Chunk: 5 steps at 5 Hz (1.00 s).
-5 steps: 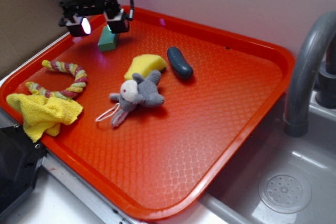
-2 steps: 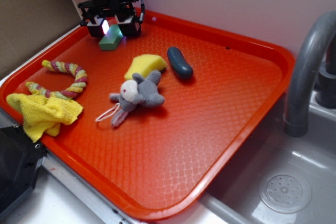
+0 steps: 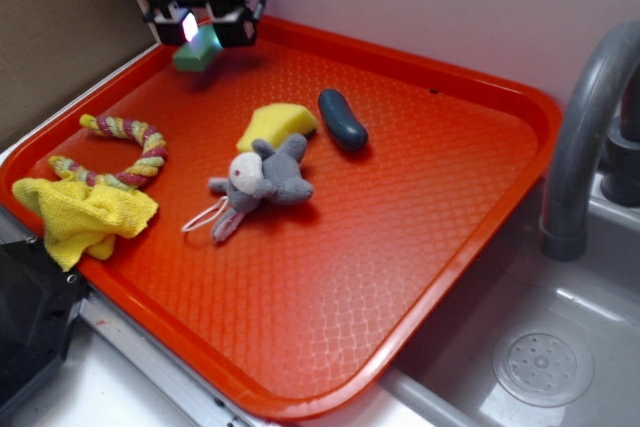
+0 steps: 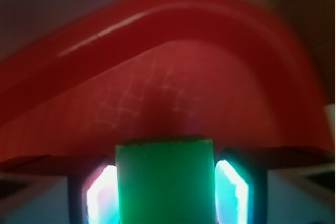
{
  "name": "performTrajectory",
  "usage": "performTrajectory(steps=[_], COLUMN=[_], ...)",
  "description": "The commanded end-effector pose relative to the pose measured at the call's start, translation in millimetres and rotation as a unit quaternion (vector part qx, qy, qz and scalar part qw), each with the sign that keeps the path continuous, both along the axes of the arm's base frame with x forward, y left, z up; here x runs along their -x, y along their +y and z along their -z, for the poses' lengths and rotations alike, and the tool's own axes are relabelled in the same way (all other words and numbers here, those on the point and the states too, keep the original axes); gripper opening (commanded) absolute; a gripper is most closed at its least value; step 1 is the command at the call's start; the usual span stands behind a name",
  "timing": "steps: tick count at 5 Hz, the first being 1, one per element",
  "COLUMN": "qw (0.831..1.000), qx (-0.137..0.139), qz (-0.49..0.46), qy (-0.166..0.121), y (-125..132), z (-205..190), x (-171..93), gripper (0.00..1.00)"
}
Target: Grab the green block.
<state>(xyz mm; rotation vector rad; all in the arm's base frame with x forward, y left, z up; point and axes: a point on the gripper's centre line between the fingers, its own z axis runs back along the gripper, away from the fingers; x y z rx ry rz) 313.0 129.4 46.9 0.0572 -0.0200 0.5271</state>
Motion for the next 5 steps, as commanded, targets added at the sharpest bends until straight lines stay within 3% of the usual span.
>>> performTrajectory(steps=[1,3,4,5], qw=[0.995,0.986,0.987,0.988], qx=[0.008,0.048,0.083,0.097], qz=[0.063,0.119,0.093,0.084], qy=[-0.071,-0.109,-0.103,-0.091], y=[-65.9,-142.5,-138.1,-134.9], z=[-113.5,-181.7,-190.3,-182.2], x=[46.2,103.7,97.7,94.9], gripper=[0.00,0.00,0.00,0.00])
